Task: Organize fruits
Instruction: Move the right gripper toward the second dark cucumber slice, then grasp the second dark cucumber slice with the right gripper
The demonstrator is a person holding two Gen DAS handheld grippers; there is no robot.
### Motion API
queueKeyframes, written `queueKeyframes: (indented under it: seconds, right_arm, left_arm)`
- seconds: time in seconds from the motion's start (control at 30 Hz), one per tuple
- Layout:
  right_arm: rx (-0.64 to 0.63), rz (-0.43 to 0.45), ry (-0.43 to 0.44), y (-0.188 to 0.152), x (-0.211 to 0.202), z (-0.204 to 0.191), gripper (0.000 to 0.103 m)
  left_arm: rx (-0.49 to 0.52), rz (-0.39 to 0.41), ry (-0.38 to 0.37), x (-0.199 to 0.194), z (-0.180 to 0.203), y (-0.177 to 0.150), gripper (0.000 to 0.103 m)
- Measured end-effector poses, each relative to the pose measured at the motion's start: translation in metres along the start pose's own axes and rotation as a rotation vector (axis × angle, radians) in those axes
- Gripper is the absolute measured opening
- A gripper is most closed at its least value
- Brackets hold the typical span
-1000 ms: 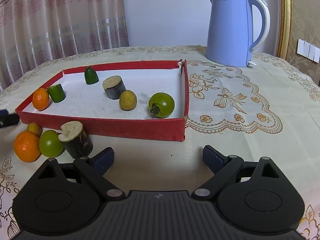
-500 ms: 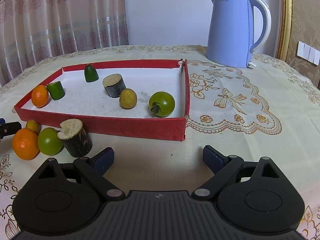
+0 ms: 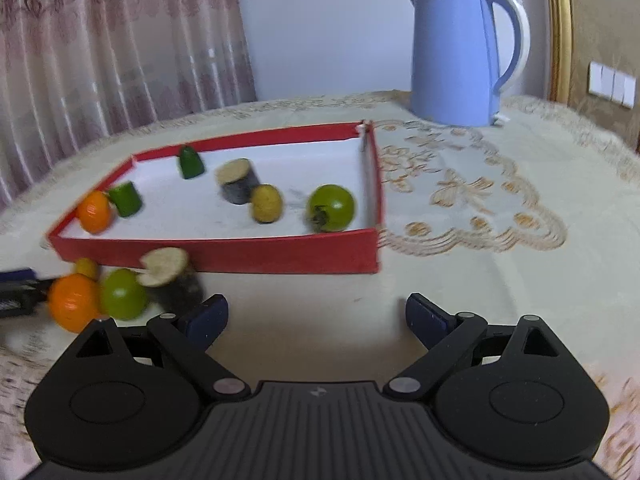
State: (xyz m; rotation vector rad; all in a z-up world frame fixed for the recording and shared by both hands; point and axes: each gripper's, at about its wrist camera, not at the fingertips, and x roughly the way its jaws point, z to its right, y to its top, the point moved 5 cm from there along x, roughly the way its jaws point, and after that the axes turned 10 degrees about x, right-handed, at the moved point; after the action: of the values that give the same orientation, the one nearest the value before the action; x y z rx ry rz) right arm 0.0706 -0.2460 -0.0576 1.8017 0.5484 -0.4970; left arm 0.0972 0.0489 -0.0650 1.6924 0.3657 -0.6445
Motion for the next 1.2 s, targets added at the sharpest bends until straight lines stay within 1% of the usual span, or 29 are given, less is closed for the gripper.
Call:
queueKeyframes:
  seconds: [0.07,0.1,0.23,0.4,0.53,0.57,0.63,0.7,0.8,0.9,0.97,1.0,1.2]
  right_arm:
    - [0.004,-0.001,0.039,-0.001,-0.005,-0.008,0.096]
    - [-0.002,0.004,0.051,-0.002,-0.007,-0.014,0.096]
    - [-0.032,0.055,0.061,0.0,-0.016,-0.034,0.096]
    - [-0.061,0.055,0.066,0.001,-0.013,-0.05,0.095]
    - [-0.068,0.057,0.071,-0.001,-0.012,-0.057,0.094]
    - [-0.066,0.064,0.069,-0.001,-0.011,-0.058,0.091]
    - [-0.07,0.078,0.044,0.0,-0.009,-0.061,0.075]
    - [-0.08,0.064,0.029,-0.001,-0.004,-0.065,0.073]
    - [-0.083,0.048,0.039,-0.003,0.0,-0.07,0.072]
    - [-0.088,0.058,0.043,-0.002,0.001,-0.075,0.072]
    - [-0.089,0.065,0.032,0.0,0.004,-0.076,0.067]
    - [-0.09,0.069,0.022,0.0,0.005,-0.077,0.06]
    - [-0.046,0.059,0.01,0.001,0.01,-0.074,0.059]
  left_arm:
    - [0.01,-0.006,-0.009,0.001,0.002,0.0,0.092]
    - [0.014,-0.008,-0.009,0.002,0.003,0.0,0.092]
    - [0.011,-0.008,-0.017,0.002,0.003,0.0,0.094]
    - [0.004,-0.004,-0.023,0.001,0.001,0.0,0.095]
    - [0.004,-0.005,-0.032,0.002,0.002,0.0,0.098]
    - [0.005,-0.005,-0.035,0.002,0.002,0.0,0.1]
    - [0.004,-0.005,-0.038,0.002,0.002,0.0,0.1]
    - [0.004,-0.005,-0.038,0.002,0.003,0.0,0.1]
    - [0.002,-0.005,-0.04,0.002,0.003,0.0,0.101]
    - [0.004,-0.006,-0.04,0.002,0.004,0.0,0.101]
    - [0.003,-0.006,-0.042,0.002,0.003,0.0,0.102]
    - [0.002,-0.006,-0.043,0.002,0.004,0.0,0.102]
    - [0.001,-0.007,-0.045,0.002,0.003,0.0,0.103]
